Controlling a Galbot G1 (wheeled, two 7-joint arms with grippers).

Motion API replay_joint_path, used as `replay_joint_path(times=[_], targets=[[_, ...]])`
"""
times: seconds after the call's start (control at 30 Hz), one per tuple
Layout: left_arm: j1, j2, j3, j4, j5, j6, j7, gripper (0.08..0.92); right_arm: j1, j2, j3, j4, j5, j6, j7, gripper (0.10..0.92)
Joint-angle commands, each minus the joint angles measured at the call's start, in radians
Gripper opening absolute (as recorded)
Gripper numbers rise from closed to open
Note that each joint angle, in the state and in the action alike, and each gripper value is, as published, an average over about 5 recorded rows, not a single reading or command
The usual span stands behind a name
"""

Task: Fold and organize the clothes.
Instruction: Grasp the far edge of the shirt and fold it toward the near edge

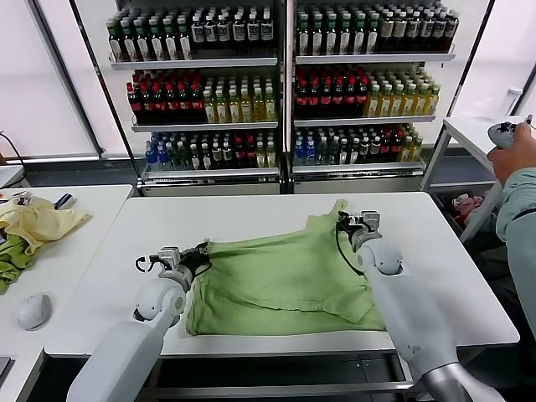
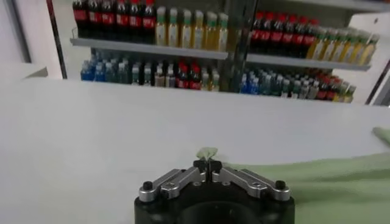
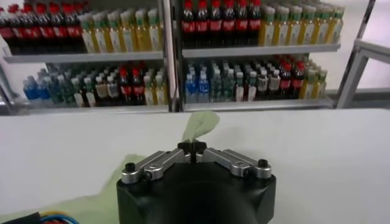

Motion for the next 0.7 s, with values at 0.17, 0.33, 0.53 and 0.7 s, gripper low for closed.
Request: replay_joint_path(times=[0.17,0.33,0.53,0.7], targets=[[0.162,0.079,-0.047,-0.304,-0.028,-0.016,0.003,0.093,-0.266,-0.076,0.111,0.398,0.012,-0.009,0.008,0.112],[0.230,0.107,-0.064,-0.352,-0.015,-0.001,0.008,0.093,-0.409,-0.085,0.172,0.532,-0.012,-0.024,0.016,0.112],[0.301,0.119,-0.085,-0.365,0.015,0.025,0.026,0.093,-0.586,-0.077,0.279,0.663,-0.034,-0.031,0.030,0.112],[0.348,0.122,-0.084,-0.359,0.082,0.036,0.042,0.093,-0.688,-0.059,0.331,0.701,-0.062,-0.026,0.038,0.112]])
